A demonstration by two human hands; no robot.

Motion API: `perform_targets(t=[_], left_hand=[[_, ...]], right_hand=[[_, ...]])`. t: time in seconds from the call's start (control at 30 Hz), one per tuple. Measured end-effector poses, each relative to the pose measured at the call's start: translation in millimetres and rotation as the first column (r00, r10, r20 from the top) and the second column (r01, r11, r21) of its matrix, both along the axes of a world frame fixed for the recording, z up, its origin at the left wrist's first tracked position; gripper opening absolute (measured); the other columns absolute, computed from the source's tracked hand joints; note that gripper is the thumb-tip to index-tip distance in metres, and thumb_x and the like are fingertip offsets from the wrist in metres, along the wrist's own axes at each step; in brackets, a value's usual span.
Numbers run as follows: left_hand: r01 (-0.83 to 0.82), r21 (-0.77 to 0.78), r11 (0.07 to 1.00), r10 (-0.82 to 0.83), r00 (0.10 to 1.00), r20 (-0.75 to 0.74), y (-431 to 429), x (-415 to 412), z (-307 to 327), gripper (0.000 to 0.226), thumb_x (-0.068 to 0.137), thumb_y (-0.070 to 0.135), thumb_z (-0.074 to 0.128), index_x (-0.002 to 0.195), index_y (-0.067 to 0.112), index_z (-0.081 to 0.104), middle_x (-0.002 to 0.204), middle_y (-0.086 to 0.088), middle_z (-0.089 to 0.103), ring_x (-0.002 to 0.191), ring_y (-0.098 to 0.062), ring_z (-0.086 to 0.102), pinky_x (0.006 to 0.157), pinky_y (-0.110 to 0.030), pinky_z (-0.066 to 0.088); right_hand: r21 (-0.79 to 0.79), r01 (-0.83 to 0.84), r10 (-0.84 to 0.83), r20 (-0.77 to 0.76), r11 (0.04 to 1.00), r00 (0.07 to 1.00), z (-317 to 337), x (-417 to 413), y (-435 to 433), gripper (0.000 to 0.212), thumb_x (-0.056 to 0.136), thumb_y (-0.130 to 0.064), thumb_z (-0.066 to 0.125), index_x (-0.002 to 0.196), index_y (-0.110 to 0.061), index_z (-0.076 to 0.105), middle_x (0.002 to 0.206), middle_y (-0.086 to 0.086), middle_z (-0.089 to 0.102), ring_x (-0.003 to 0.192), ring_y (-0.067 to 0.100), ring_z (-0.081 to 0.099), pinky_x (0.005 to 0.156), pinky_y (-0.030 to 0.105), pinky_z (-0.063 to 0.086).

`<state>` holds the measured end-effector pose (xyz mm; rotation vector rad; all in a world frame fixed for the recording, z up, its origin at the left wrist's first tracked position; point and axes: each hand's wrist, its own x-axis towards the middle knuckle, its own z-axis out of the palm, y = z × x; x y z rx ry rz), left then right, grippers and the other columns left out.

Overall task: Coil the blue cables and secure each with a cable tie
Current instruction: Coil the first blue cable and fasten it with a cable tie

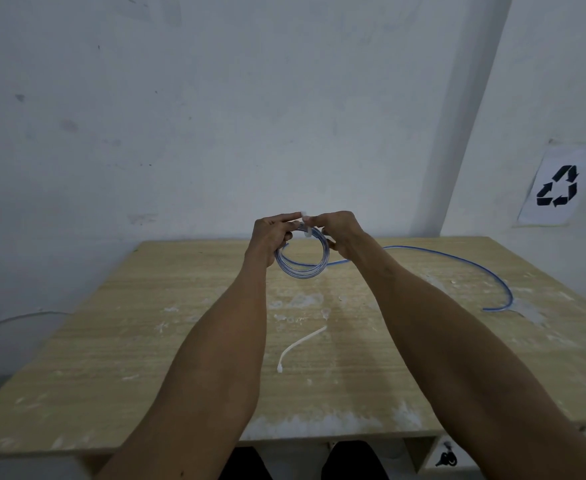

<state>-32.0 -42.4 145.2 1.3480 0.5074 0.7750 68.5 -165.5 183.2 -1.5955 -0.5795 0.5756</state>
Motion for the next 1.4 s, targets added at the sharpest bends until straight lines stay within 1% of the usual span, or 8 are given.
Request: perform_targets(t=[0.2, 0.37, 0.5, 0.73, 0.9, 1.07, 1.2, 1.4], left_hand=[[0.025, 0.083, 0.996, -0.024, 1.000, -0.016, -5.6, -0.6, 0.3, 0.033, 0.086, -0.006, 0.065, 0.101, 0.019, 0.081, 0.087, -0.014, 0.076, 0.056, -0.015, 0.032, 0.050, -0.025, 0.028], [-0.039, 0.097, 0.994, 0.041, 0.999, -0.016, -9.9, -0.6, 1.8, 0.028, 0.087, -0.005, 0.067, 0.103, 0.014, 0.080, 0.082, -0.009, 0.075, 0.047, -0.009, 0.040, 0.048, -0.019, 0.034], [-0.087, 0.068, 0.994, 0.088, 0.996, -0.010, -9.6, -2.1, 1.8, 0.026, 0.085, -0.004, 0.071, 0.103, 0.012, 0.079, 0.080, -0.011, 0.068, 0.049, -0.011, 0.038, 0.046, -0.018, 0.035], [-0.081, 0.057, 0.995, 0.081, 0.997, -0.001, -9.2, -3.4, 4.1, 0.029, 0.090, -0.006, 0.066, 0.114, 0.006, 0.075, 0.074, -0.005, 0.068, 0.045, -0.006, 0.044, 0.044, -0.015, 0.036], [-0.041, 0.060, 0.997, 0.042, 0.999, -0.008, -11.1, -1.7, 6.3, 0.032, 0.087, -0.003, 0.067, 0.099, 0.023, 0.080, 0.078, -0.010, 0.066, 0.054, -0.014, 0.031, 0.044, -0.021, 0.029], [-0.035, 0.092, 0.995, 0.034, 0.999, 0.016, -16.3, -2.1, 10.1, 0.025, 0.090, -0.007, 0.060, 0.093, 0.010, 0.078, 0.087, -0.015, 0.071, 0.045, -0.006, 0.041, 0.043, -0.014, 0.033], [-0.040, 0.059, 0.997, 0.040, 0.999, -0.001, -9.8, -4.5, 1.0, 0.027, 0.092, -0.003, 0.062, 0.109, 0.015, 0.073, 0.079, -0.012, 0.064, 0.054, -0.015, 0.035, 0.041, -0.017, 0.033], [-0.025, 0.045, 0.999, 0.025, 1.000, -0.016, -10.3, 0.8, 4.0, 0.033, 0.092, -0.004, 0.058, 0.103, 0.022, 0.077, 0.082, -0.010, 0.065, 0.056, -0.015, 0.028, 0.042, -0.017, 0.027]], right_hand=[[0.036, 0.026, -0.029, 0.068, 0.999, 0.997, -2.8, 5.3, 2.5, 0.029, 0.083, -0.028, 0.083, 0.089, -0.001, 0.074, 0.092, 0.007, 0.066, 0.085, 0.020, 0.058, 0.075, 0.038, 0.047], [0.066, 0.032, -0.050, 0.296, 0.997, 0.954, -11.3, 3.7, 3.2, 0.031, 0.082, -0.040, 0.081, 0.081, -0.009, 0.079, 0.088, 0.012, 0.075, 0.091, 0.029, 0.068, 0.079, 0.044, 0.055], [0.063, -0.109, 0.082, 0.331, 0.992, 0.940, -10.1, 4.3, -1.5, 0.015, 0.084, -0.018, 0.081, 0.093, -0.005, 0.080, 0.082, 0.002, 0.074, 0.080, 0.012, 0.066, 0.067, 0.021, 0.051], [-0.013, -0.100, 0.093, 0.493, 0.995, 0.865, -17.6, 11.9, 0.0, 0.015, 0.077, -0.028, 0.086, 0.086, -0.016, 0.083, 0.085, -0.001, 0.079, 0.097, 0.015, 0.071, 0.091, 0.036, 0.056], [0.049, -0.113, 0.075, 0.488, 0.992, 0.869, -21.7, 11.9, 5.4, 0.013, 0.081, -0.032, 0.081, 0.080, -0.020, 0.082, 0.082, -0.003, 0.078, 0.102, 0.017, 0.070, 0.097, 0.044, 0.054], [0.206, -0.061, 0.020, 0.198, 0.977, 0.980, -16.1, 2.7, 3.9, 0.016, 0.094, -0.017, 0.071, 0.082, -0.007, 0.074, 0.089, 0.009, 0.069, 0.088, 0.026, 0.060, 0.074, 0.040, 0.051], [0.074, -0.152, 0.123, 0.304, 0.986, 0.945, -18.2, 8.4, 1.2, 0.012, 0.092, -0.014, 0.072, 0.081, -0.009, 0.075, 0.088, 0.011, 0.067, 0.083, 0.023, 0.057, 0.068, 0.037, 0.048], [0.068, -0.148, 0.114, 0.364, 0.987, 0.925, -19.8, 16.8, -3.3, 0.010, 0.080, -0.015, 0.084, 0.086, -0.011, 0.078, 0.074, -0.004, 0.072, 0.064, 0.005, 0.061, 0.063, 0.025, 0.048]])
